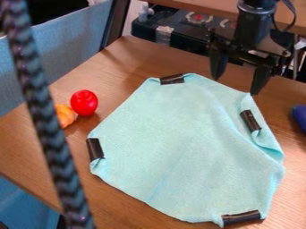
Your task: Put the red figure on the top edge of the cloth
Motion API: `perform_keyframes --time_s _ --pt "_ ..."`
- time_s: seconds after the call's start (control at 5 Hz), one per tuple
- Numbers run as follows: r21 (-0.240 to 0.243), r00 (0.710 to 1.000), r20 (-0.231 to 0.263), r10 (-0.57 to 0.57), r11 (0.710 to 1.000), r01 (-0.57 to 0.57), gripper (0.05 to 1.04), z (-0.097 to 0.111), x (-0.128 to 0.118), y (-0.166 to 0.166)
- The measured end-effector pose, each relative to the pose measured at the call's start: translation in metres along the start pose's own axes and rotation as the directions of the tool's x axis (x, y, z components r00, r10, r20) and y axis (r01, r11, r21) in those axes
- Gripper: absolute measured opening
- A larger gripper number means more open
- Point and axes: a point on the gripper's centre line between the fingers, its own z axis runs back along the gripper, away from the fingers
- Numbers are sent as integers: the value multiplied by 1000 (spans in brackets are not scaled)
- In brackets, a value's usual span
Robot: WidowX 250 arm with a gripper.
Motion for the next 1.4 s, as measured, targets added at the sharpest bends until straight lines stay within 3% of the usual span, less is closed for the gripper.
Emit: perform_keyframes --time_s 0.2,0.4,0.6,0.8,1.2,1.4 --pt "0 999 -42 -3 1000 2 999 -14 -5 -1" --pt "-82 995 -70 69 994 -75 999 -21 -10 28" --pt "-131 985 -24 172 976 -174 999 2 -14 60" --pt "-105 981 6 196 975 -195 999 7 -30 78" --pt "-28 970 45 239 971 -238 999 -3 -49 140" --pt "-62 960 66 272 962 -268 999 -2 -54 173"
